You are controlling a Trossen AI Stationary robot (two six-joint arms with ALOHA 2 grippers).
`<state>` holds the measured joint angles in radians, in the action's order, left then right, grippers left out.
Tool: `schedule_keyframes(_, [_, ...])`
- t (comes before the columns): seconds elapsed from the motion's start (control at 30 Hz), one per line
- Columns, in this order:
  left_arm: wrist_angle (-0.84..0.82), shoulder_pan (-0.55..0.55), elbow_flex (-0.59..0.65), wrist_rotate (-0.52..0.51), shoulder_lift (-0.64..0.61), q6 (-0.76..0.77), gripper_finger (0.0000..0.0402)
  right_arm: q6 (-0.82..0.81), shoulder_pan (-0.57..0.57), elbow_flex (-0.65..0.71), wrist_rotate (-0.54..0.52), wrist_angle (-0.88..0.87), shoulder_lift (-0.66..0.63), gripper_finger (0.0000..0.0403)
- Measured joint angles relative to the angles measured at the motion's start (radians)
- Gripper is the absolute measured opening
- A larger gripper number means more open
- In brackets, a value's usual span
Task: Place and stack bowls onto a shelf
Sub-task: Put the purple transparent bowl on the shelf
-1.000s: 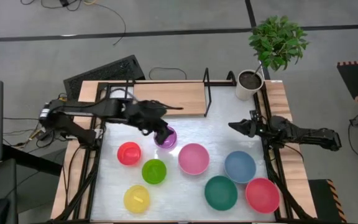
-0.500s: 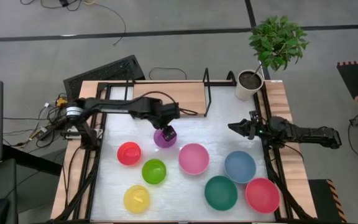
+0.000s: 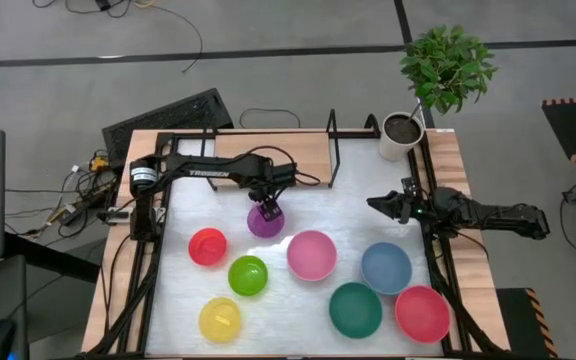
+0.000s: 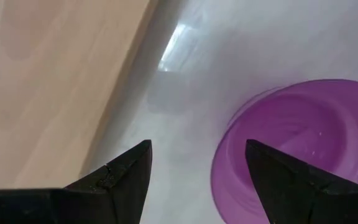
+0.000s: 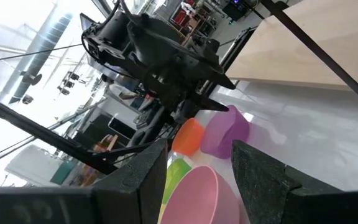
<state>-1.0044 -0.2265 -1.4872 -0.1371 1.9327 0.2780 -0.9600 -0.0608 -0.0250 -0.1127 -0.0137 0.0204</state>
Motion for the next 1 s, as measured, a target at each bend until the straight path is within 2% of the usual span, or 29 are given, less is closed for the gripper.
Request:
schedule_keyframes(0.23, [-0.004,0.000,0.000,0.009,0.000,-0.047,0.0237,-0.001,0.000,0.000,0.000,0.000,0.000,0.0203])
schedule_keyframes(0.77, [0.000,0.001,0.000,0.055,0.000,-0.065,0.0140,-0.001,0.000,0.002,-0.001,-0.001,0.000,0.0203])
schedule_keyframes(0.87, [0.000,0.003,0.000,0.063,0.000,-0.075,0.0115,-0.001,0.000,0.002,-0.001,-0.001,0.000,0.0203])
schedule_keyframes(1.0, [0.000,0.004,0.000,0.050,0.000,-0.071,0.0058,-0.001,0.000,0.002,-0.001,-0.001,0.000,0.0203])
